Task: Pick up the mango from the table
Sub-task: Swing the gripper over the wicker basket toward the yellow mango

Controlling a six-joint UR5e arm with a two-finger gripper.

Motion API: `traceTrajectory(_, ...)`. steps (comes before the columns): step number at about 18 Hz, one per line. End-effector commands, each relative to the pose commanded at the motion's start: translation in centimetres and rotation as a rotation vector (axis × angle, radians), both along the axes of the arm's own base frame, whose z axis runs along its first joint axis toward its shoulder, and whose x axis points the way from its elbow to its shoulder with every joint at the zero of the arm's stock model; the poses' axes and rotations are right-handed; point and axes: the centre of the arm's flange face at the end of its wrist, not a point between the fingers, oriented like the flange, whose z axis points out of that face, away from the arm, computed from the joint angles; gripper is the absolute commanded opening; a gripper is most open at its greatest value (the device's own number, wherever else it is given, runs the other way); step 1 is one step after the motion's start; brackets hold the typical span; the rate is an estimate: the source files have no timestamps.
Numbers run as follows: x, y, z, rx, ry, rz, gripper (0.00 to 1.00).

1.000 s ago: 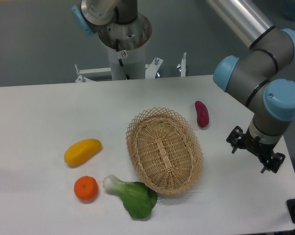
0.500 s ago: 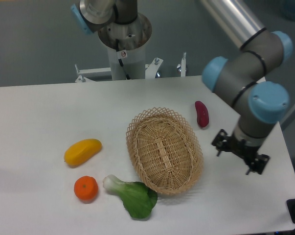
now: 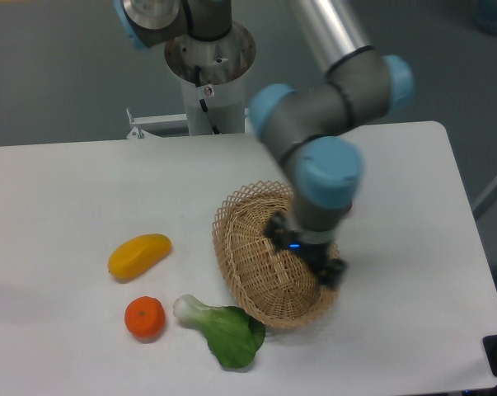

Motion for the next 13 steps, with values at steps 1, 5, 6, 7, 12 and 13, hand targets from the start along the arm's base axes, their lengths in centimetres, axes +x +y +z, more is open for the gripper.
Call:
traceTrajectory(1,2.0,0.6,-0.8,0.007,0.004,-0.029,1.00)
traceTrajectory(5,9.2,1.5,-4.3,-0.003,-0.007,-0.077,1.00)
traceTrajectory(6,10.6,1.2,-4.7,-0.010,-0.013,-0.071,1.00)
traceTrajectory(7,11.9,1.2,-5.3,-0.016,-0.019,-0.082,1.00)
traceTrajectory(12,16.5,0.8,-7.8,-0.063,-0.045,-0.123,1.00)
traceTrajectory(13,16.9,0.6,-8.3,-0.072,-0.048,-0.106,1.00)
